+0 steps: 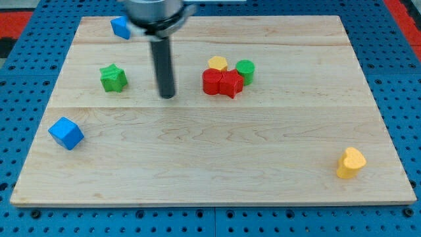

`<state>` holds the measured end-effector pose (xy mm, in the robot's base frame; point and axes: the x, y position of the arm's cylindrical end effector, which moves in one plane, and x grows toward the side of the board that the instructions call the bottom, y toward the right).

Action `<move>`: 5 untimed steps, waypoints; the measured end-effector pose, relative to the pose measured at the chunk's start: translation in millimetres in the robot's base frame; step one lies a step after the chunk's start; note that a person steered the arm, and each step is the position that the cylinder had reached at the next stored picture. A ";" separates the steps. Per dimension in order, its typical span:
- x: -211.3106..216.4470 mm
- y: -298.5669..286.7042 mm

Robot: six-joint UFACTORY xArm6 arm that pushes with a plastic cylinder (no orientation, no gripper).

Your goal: Nudge the green star right a bit

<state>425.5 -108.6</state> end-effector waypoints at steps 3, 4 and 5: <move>-31.1 -148.4; -53.4 -110.3; -53.6 -72.4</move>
<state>371.9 -181.0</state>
